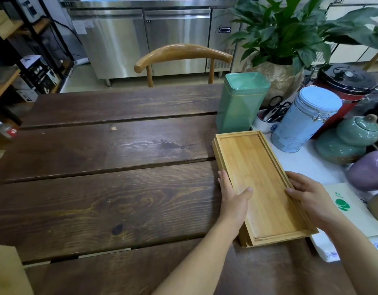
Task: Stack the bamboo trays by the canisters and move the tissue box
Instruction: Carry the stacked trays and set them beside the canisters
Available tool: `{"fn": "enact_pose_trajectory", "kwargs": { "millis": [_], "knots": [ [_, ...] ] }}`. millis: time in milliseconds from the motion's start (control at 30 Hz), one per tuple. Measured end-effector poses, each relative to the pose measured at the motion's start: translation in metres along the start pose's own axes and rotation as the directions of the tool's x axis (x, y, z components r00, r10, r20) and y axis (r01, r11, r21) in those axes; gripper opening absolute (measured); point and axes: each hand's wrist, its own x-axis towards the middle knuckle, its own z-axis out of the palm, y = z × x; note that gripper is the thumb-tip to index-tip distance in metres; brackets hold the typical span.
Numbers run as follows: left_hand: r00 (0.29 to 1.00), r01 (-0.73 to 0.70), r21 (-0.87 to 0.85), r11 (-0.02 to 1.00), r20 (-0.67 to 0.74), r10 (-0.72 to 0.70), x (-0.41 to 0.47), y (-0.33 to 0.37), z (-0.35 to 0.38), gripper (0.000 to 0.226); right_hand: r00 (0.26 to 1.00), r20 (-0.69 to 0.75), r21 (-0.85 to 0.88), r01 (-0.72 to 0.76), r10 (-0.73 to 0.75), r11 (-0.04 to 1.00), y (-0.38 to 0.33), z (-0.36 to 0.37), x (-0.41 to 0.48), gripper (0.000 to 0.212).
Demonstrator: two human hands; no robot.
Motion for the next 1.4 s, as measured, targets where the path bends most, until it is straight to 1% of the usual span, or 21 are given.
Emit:
{"fn": "enact_pose_trajectory", "kwargs": {
  "millis": [167, 300, 667, 767, 833, 933, 1000, 1067, 1100, 1167, 1267, 1333, 1400],
  "knots": [
    [1.0, 0.022, -0.001, 1.0, -0.012, -0.022, -0.003, -0.002, 0.0, 0.084, 0.999, 0.02, -0.027, 0.029, -0.029, 0.999, -0.003, 0.002, 0.0, 0.045],
    [0.999, 0.034, 0.03, 0.999, -0.021, -0.033, -0.001, -0.005, 0.001, 0.081, 1.0, 0.019, -0.016, 0.015, -0.015, 1.0, -0.001, 0.002, 0.002, 0.047],
    [1.0, 0.011, 0.023, 1.0, -0.029, -0.01, 0.009, -0.008, 0.001, 0.078, 0.999, 0.032, -0.034, 0.016, -0.015, 0.999, -0.006, 0.003, 0.004, 0.046],
    [1.0, 0.006, 0.052, 0.999, -0.017, -0.005, 0.007, -0.006, -0.001, 0.08, 0.999, 0.039, -0.003, 0.007, -0.007, 1.0, -0.007, 0.003, 0.005, 0.046],
    [0.999, -0.036, 0.111, 0.993, 0.017, 0.034, 0.001, -0.005, -0.003, 0.084, 0.999, 0.039, -0.006, 0.009, -0.008, 1.0, -0.007, 0.002, 0.004, 0.045],
    [0.98, -0.186, 0.258, 0.948, 0.111, 0.163, -0.019, -0.006, -0.01, 0.092, 0.999, 0.013, -0.021, 0.037, -0.036, 0.999, -0.006, -0.002, -0.001, 0.045],
    [0.955, -0.28, 0.38, 0.881, 0.205, 0.215, -0.038, -0.01, -0.017, 0.091, 0.997, 0.028, 0.004, 0.071, -0.071, 0.997, -0.004, -0.007, -0.011, 0.046],
    [0.922, -0.364, 0.504, 0.783, 0.314, 0.226, -0.052, -0.017, -0.027, 0.086, 0.989, 0.088, 0.012, 0.119, -0.12, 0.993, -0.001, -0.016, -0.025, 0.043],
    [0.911, -0.389, 0.562, 0.73, 0.355, 0.211, -0.056, -0.021, -0.032, 0.082, 0.982, 0.128, -0.029, 0.146, -0.142, 0.989, 0.003, -0.02, -0.031, 0.042],
    [0.909, -0.391, 0.64, 0.661, 0.38, 0.17, -0.062, -0.028, -0.038, 0.073, 0.963, 0.215, -0.189, 0.205, -0.164, 0.96, 0.012, -0.03, -0.043, 0.045],
    [0.93, -0.351, 0.681, 0.643, 0.331, 0.158, -0.064, -0.034, -0.039, 0.06, 0.945, 0.287, -0.386, 0.264, -0.157, 0.884, 0.026, -0.036, -0.057, 0.05],
    [0.93, -0.362, 0.68, 0.638, 0.314, 0.193, -0.065, -0.035, -0.037, 0.052, 0.932, 0.298, -0.45, 0.326, -0.204, 0.832, 0.033, -0.036, -0.062, 0.045],
    [0.926, -0.375, 0.67, 0.641, 0.302, 0.226, -0.065, -0.037, -0.035, 0.046, 0.926, 0.273, -0.475, 0.367, -0.262, 0.8, 0.039, -0.035, -0.063, 0.04]
  ]
}}
